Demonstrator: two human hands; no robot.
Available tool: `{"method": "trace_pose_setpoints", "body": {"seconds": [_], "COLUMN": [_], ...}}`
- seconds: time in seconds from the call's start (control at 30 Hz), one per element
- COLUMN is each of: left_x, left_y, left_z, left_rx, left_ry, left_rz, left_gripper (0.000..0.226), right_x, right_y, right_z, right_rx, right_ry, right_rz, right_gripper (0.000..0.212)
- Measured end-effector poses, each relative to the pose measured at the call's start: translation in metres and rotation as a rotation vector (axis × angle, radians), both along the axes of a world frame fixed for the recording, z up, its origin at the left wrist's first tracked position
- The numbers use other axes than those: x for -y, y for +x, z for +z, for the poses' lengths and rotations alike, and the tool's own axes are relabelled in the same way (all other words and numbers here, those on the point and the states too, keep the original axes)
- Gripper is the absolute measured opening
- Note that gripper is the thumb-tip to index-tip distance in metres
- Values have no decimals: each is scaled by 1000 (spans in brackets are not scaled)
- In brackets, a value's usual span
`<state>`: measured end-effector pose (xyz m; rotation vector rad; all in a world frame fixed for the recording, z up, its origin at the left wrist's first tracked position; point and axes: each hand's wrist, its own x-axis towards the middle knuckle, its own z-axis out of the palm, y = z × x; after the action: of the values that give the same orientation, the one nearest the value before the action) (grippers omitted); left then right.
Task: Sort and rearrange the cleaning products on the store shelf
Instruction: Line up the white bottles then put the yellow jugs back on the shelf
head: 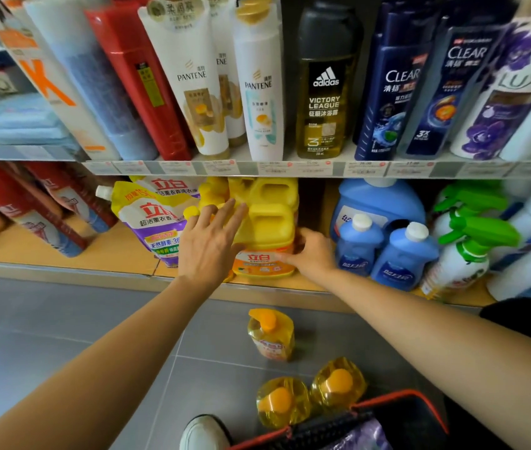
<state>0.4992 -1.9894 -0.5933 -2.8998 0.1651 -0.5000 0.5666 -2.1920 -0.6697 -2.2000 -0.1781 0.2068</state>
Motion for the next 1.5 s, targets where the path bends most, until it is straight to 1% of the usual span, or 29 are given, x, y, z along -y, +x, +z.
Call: {"method": "trace_pose_setpoints", "body": {"seconds": [0.03, 0.07, 0.13, 0.17, 0.23, 0.3, 0.4, 0.47, 0.5, 0.53, 0.6, 0.67, 0.73, 0.8, 0.93, 1.03, 1.13, 1.2, 1.3, 1.5], "left_x": [-1, -2, -5, -6, -8, -11, -11, -8, -5, -1, 10, 20, 27, 30, 24, 17, 11, 6, 2, 3], "left_y": [-1, -2, -3, -4, -3, -5, -19, -32, -39, -46, -59, -67, -70, -69, -64, -65, -65, -63, -61, -57], "left_z": [-1, -2, -4, -4, -4, -5, -12, -22, -27, -33, -44, -57, -67, -72, -74, -79, -85, -88, -92, -89], "left_rx": [-2, -6, -6, -3, 4, 14, 52, 37, -14, -107, -392, -665, -841, -879, -830, -797, -773, -754, -742, -750], "left_ry": [-16, -27, -36, -48, -111, -181, -212, -235, -250, -263, -271, -248, -262, -320, -312, -335, -420, -455, -506, -667], "left_rz": [-4, -11, -35, -51, -84, -96, -119, -175, -223, -271, -308, -233, -145, -115, -126, -78, 21, 70, 105, 165], "left_gripper": [76, 75, 75, 74, 73, 69, 59, 49, 46, 44, 47, 58, 71, 72, 52, 41, 40, 41, 42, 41], "right_x": [7, 14, 31, 38, 52, 66, 85, 94, 98, 101, 106, 108, 108, 105, 97, 91, 91, 91, 94, 117], "right_y": [2, 4, 2, -1, -11, -29, -61, -82, -91, -99, -114, -126, -135, -140, -145, -143, -132, -123, -110, -69], "right_z": [-1, -2, 1, 3, 7, 10, 14, 18, 20, 21, 22, 20, 17, 12, 2, -5, 0, 14, 50, 128], "right_rx": [-51, -126, -276, -309, -311, -312, -337, -354, -359, -353, -292, -202, -146, -116, -36, -18, -47, -27, 6, 88], "right_ry": [52, 119, 224, 215, 121, 31, -102, -204, -258, -325, -487, -622, -697, -731, -826, -802, -759, -714, -571, -230], "right_rz": [29, 77, 203, 256, 326, 357, 439, 528, 582, 640, 747, 814, 849, 864, 893, 909, 834, 773, 668, 365], "right_gripper": [51, 51, 65, 71, 78, 80, 72, 66, 64, 63, 62, 62, 60, 54, 44, 34, 30, 28, 23, 13]}}
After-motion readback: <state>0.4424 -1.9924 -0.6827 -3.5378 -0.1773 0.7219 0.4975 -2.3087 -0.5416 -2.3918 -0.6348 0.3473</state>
